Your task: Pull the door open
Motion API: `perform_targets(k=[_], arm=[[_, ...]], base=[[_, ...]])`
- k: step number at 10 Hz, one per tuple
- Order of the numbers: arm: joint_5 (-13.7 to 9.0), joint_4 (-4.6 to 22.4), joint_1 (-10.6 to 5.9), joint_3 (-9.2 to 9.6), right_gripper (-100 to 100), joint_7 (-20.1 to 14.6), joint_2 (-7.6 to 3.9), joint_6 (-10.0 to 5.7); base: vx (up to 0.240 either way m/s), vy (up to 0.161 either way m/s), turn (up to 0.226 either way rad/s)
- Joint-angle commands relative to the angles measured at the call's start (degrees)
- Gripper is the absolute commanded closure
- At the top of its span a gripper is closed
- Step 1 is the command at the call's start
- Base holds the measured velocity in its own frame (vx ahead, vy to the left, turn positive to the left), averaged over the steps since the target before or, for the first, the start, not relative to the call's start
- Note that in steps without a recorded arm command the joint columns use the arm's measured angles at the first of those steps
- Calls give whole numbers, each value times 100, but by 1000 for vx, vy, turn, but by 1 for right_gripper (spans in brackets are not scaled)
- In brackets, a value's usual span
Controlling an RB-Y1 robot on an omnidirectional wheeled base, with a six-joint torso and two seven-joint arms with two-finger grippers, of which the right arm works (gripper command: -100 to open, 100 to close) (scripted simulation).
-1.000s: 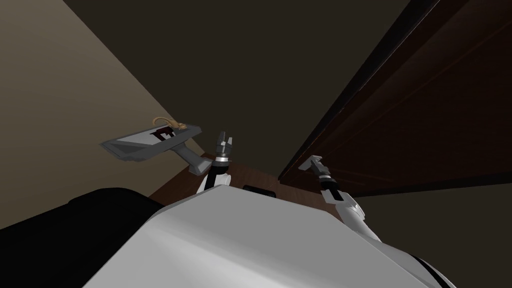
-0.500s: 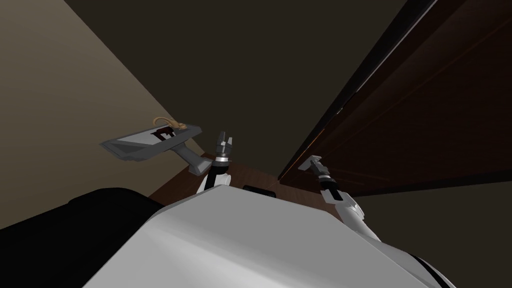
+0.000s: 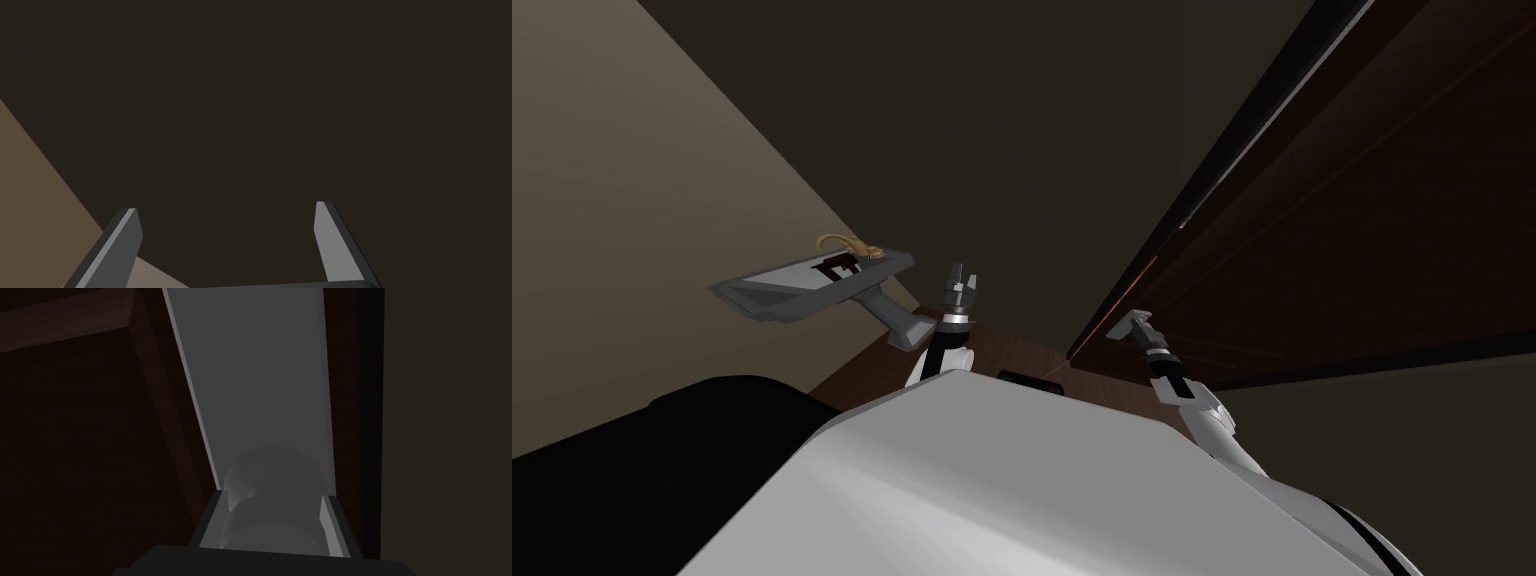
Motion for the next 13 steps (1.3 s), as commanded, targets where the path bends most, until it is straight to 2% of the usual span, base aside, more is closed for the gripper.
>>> perform_targets(k=[1, 3, 10, 11, 13], arm=[[-43, -18, -11, 67, 100, -286, 17, 21], [-73, -11, -30, 107, 100, -484, 22, 22], [-266, 33, -153, 366, 100, -1538, 52, 30], [-266, 33, -153, 366, 100, -1558, 52, 30], [-361, 54, -213, 492, 100, -1934, 67, 33]], base=[[-17, -16, -16], [-18, -17, -8], [-16, -15, -16], [-11, -11, -7], [-21, -21, -27]])
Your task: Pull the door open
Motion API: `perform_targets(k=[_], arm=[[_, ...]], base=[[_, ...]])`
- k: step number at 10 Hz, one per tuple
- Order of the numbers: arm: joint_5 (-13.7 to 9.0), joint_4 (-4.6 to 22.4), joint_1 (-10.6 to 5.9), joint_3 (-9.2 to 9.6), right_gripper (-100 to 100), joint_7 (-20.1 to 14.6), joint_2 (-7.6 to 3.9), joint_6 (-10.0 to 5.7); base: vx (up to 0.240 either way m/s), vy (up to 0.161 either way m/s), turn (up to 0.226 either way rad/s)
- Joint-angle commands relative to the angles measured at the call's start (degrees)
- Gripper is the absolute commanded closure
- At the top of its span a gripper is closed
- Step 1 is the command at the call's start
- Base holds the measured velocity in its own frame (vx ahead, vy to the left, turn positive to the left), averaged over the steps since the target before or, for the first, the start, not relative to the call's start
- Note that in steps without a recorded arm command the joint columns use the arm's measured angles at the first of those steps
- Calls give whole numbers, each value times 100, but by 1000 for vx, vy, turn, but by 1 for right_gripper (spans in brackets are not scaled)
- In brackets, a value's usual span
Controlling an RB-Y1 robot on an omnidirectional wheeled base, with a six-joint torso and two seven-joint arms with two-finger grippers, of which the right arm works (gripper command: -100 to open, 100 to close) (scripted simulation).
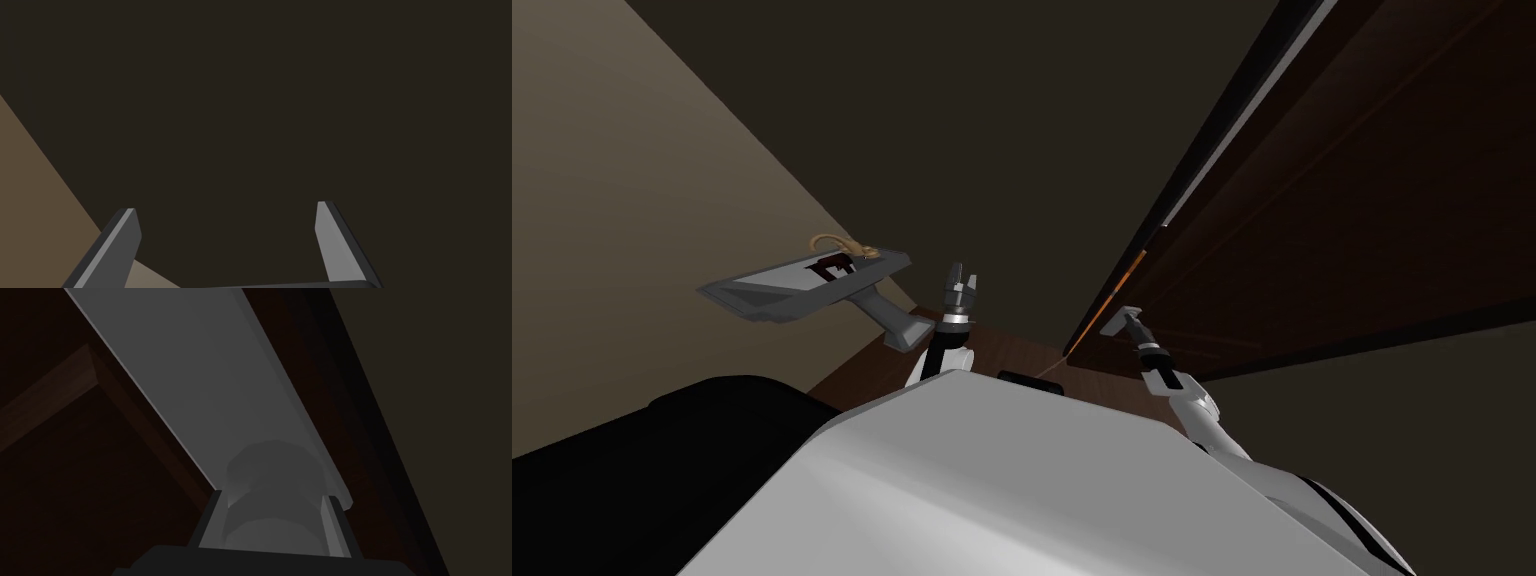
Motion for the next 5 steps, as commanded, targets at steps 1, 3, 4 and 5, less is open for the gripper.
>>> perform_targets(k=[1, 3, 4, 5], arm=[[-29, -104, 64, 52, 100, -224, 17, 35], [-77, -93, 34, 115, 100, -455, 24, 37], [-124, -82, 4, 179, 100, -672, 32, 39], [-176, -70, -29, 248, 100, -816, 40, 41]], base=[[-17, -18, 1], [-15, -12, -14], [-15, -17, -17], [-25, -22, -29]])
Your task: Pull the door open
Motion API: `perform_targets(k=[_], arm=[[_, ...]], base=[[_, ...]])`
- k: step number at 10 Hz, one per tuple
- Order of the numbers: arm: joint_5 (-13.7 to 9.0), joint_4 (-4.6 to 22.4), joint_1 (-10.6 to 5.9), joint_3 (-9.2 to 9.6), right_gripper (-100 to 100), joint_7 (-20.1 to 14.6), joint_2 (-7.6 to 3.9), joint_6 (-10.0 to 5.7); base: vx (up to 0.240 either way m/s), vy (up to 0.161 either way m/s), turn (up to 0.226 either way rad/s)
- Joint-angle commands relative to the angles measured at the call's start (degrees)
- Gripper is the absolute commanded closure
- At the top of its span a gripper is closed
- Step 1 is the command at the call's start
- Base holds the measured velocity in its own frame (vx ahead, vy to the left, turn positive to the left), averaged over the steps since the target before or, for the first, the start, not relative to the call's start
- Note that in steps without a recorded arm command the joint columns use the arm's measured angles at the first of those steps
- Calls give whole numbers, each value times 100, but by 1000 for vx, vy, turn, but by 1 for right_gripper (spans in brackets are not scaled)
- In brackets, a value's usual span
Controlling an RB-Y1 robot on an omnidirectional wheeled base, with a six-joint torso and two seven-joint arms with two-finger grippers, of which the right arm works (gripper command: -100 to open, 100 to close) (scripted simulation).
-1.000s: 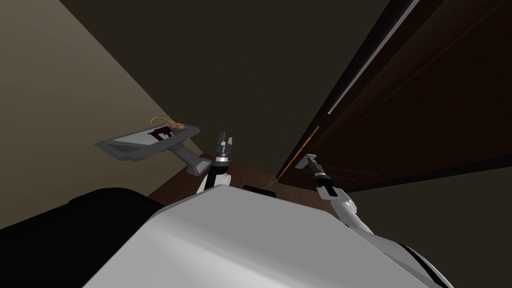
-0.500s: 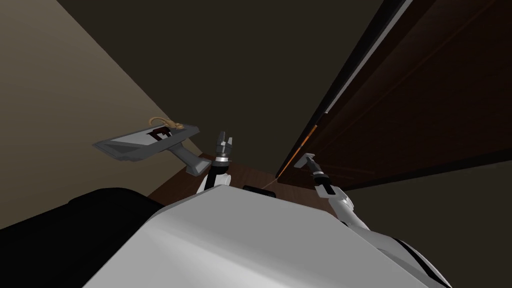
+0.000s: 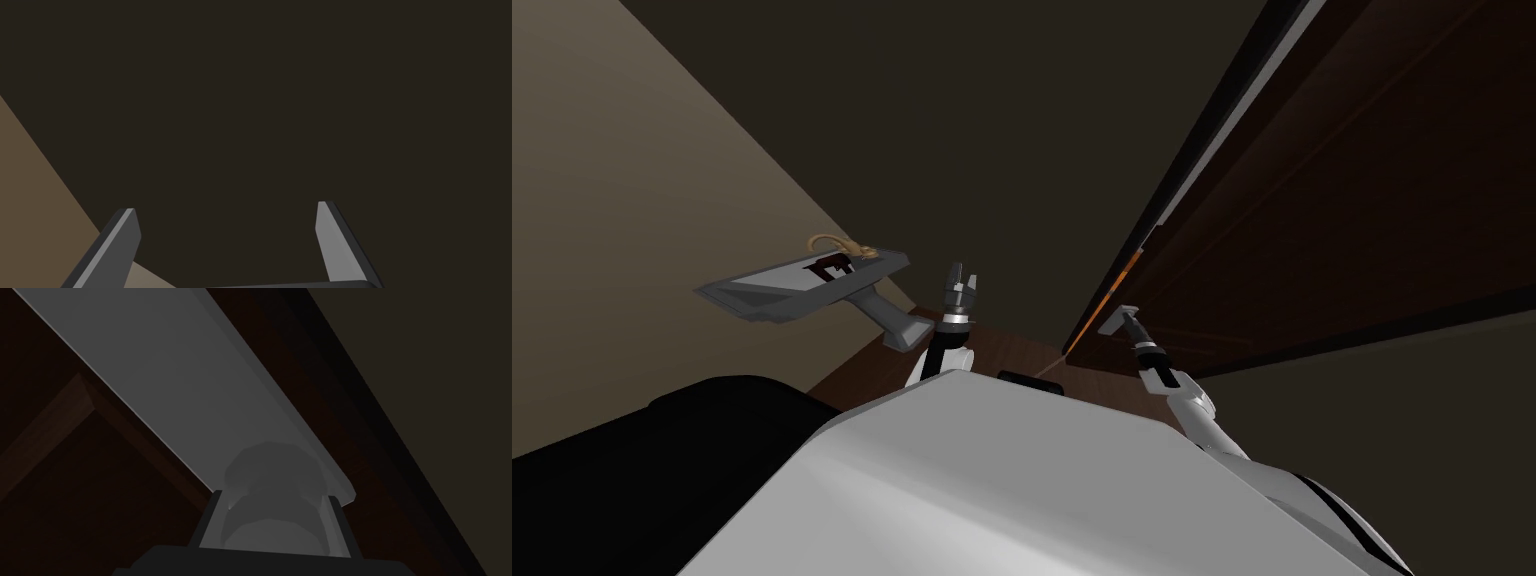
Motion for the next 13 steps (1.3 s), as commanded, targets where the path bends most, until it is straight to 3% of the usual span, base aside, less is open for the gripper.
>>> perform_targets(k=[1, 13], arm=[[-25, 53, -45, 59, 100, -219, 33, -10], [-428, 144, -300, 595, 100, -1876, 97, 5]], base=[[-18, -17, -10], [-20, -20, -18]])
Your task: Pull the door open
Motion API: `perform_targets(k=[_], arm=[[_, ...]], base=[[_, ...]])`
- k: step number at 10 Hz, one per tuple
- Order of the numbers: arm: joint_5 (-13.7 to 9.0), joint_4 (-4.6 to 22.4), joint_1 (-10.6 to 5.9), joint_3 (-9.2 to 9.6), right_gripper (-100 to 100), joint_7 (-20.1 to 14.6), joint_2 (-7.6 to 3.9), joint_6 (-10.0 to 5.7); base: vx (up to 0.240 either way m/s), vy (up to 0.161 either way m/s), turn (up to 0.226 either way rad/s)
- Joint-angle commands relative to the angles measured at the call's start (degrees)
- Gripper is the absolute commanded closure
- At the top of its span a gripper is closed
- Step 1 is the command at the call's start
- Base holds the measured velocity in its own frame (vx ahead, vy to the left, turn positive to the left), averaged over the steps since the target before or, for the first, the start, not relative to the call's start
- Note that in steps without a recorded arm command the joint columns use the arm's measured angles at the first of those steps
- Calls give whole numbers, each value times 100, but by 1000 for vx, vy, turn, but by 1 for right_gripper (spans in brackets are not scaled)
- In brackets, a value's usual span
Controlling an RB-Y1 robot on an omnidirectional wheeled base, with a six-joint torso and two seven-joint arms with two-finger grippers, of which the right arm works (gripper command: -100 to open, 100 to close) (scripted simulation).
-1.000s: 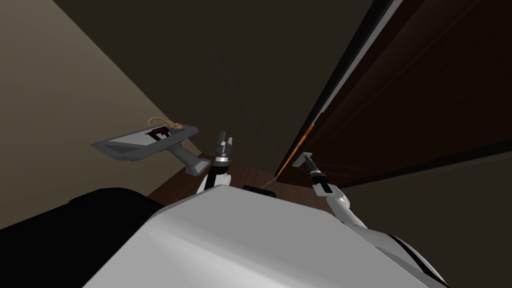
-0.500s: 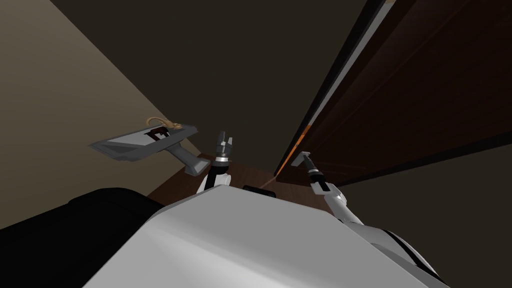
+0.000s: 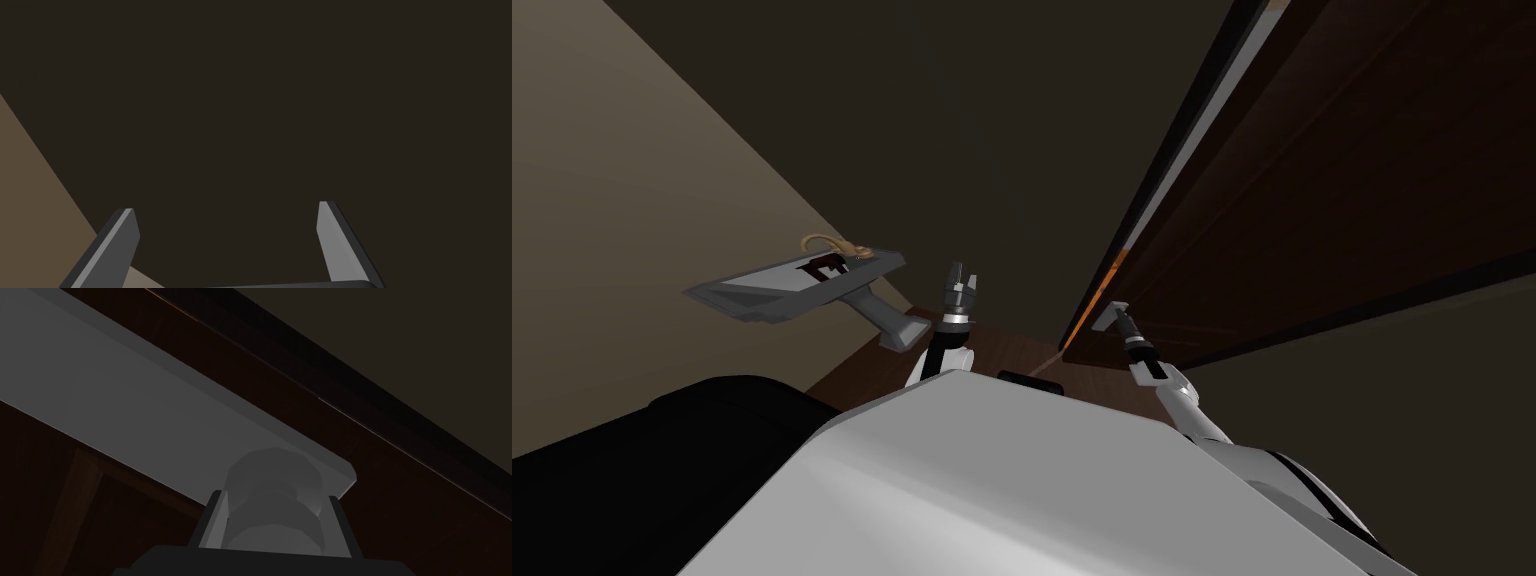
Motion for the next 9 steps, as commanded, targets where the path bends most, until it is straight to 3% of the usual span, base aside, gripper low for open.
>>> perform_targets(k=[1, 9], arm=[[-71, 31, -47, 107, 100, -286, 22, -12], [-326, 89, -209, 447, 100, -1288, 62, -2]], base=[[-21, -21, -22], [-22, -23, -18]])
